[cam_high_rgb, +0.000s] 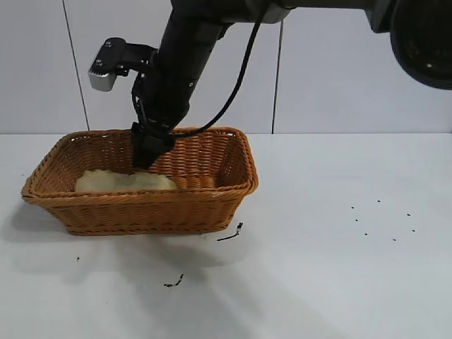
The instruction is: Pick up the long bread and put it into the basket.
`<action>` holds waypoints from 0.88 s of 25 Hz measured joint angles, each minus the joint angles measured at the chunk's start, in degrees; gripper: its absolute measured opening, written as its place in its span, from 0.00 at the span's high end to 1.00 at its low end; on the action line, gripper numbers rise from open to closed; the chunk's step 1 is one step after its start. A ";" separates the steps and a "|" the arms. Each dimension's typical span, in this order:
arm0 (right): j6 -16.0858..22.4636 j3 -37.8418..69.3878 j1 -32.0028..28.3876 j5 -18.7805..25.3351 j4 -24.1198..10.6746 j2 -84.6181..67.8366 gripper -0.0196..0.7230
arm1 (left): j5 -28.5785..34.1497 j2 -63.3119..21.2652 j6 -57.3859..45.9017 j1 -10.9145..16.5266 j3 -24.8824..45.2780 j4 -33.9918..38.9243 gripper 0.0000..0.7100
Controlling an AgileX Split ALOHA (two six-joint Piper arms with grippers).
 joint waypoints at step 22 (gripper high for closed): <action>39.12 -2.85 -27.32 10.43 -13.20 -2.54 0.22 | 0.00 0.00 0.00 0.00 0.00 0.00 0.02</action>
